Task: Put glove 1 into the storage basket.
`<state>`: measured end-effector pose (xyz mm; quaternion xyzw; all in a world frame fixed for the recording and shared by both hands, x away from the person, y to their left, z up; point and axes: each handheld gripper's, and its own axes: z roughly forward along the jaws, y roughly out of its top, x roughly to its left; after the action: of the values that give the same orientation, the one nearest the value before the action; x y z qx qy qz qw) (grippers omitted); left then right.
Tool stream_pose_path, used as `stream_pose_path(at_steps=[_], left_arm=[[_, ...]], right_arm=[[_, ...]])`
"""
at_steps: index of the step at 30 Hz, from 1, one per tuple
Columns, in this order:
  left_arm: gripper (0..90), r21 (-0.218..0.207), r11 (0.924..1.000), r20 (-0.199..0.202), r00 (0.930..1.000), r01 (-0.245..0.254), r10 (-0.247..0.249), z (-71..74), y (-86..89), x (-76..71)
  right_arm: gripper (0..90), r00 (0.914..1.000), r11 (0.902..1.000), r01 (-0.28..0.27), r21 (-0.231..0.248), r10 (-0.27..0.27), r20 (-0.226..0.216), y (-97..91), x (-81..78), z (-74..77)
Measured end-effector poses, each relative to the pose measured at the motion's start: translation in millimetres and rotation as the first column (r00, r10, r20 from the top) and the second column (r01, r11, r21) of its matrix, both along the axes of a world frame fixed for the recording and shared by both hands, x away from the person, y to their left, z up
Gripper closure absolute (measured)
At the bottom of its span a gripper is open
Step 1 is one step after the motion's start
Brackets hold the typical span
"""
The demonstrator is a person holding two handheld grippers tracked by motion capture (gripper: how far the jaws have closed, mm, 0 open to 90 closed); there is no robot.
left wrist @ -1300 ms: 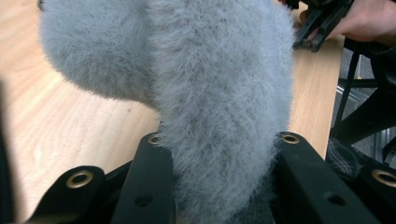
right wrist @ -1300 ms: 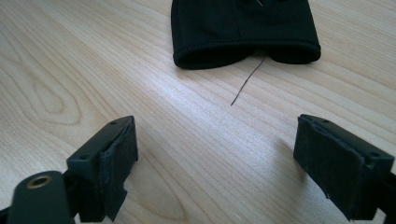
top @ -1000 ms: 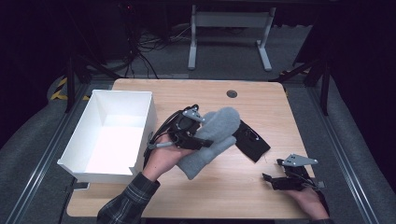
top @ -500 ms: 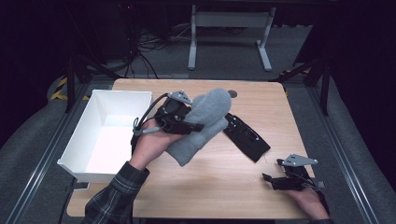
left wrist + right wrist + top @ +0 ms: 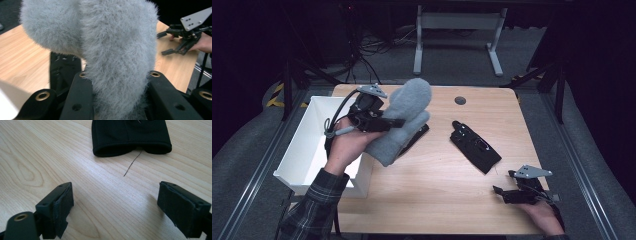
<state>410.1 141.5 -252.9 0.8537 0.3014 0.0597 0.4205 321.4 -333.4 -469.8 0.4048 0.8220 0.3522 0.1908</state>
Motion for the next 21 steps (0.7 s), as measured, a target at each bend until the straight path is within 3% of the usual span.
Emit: stream_pose_path(at_steps=[3, 11, 21], left_arm=[[71.7, -0.009, 0.9988, 0.005, 0.9988, -0.049, 0.049, 1.6, 20.6, -0.5], [71.7, -0.018, 0.992, 0.001, 0.9922, -0.125, 0.125, 0.6, 52.4, 1.0], [71.7, -0.036, 0.973, -0.015, 0.9736, -0.228, 0.228, -6.5, 95.8, -0.6]], right_arm=[[13.9, 1.0, 1.0, 0.0, 0.0, 0.0, 0.0, 0.0, 0.0, 0.0], [13.9, 1.0, 1.0, 0.0, 0.0, 0.0, 0.0, 0.0, 0.0, 0.0], [13.9, 1.0, 1.0, 0.0, 0.0, 0.0, 0.0, 0.0, 0.0, 0.0]])
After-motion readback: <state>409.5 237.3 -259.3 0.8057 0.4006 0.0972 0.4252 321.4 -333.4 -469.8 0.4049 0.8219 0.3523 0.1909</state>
